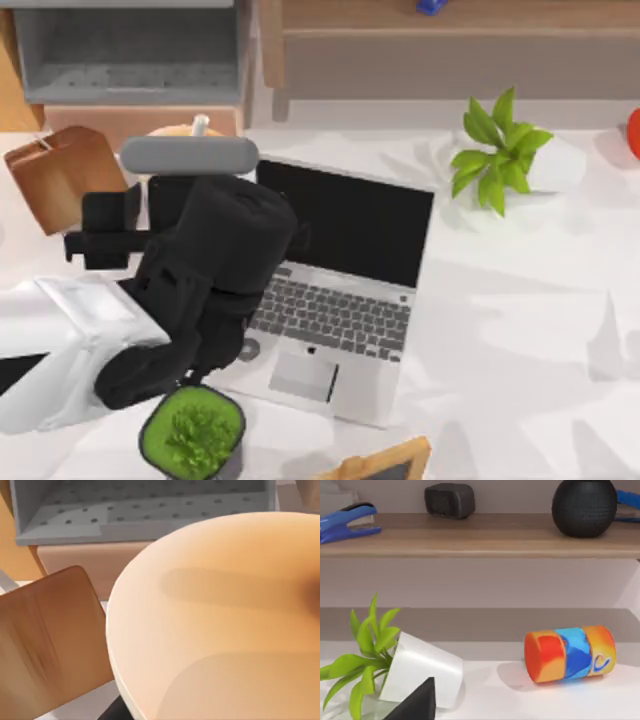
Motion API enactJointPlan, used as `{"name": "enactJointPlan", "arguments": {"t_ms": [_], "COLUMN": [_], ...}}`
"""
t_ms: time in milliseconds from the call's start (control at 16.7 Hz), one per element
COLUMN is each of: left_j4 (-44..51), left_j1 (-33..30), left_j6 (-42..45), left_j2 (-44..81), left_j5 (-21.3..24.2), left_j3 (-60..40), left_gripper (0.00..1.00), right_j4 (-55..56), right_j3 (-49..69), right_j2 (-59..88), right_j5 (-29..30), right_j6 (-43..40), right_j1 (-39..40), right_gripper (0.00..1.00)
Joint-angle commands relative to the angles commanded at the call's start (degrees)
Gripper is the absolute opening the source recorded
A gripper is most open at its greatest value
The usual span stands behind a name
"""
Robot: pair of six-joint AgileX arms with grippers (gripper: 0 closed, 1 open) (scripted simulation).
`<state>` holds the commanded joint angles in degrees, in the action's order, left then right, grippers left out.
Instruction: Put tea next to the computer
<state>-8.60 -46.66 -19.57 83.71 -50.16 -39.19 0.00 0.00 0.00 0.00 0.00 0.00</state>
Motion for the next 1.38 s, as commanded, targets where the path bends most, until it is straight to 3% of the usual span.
{"name": "enactJointPlan", "arguments": {"t_ms": [360,660,1020,1380], "left_j4": [5.67,8.49,9.92,10.06], "left_j1": [-14.46,-22.82,-26.98,-27.37], "left_j6": [-8.67,-14.67,-18.98,-19.56], "left_j2": [15.33,27.45,37.30,38.75], "left_j5": [-8.45,-13.08,-15.79,-16.11], "left_j3": [-18.15,-31.70,-42.08,-43.53], "left_gripper": [0.00,0.00,0.00,0.00], "right_j4": [0.00,0.00,0.00,0.00], "right_j3": [0.00,0.00,0.00,0.00], "right_j2": [0.00,0.00,0.00,0.00], "right_j5": [0.00,0.00,0.00,0.00], "right_j6": [0.00,0.00,0.00,0.00], "right_j1": [0.00,0.00,0.00,0.00], "right_gripper": [1.00,1.00,1.00,1.00]}}
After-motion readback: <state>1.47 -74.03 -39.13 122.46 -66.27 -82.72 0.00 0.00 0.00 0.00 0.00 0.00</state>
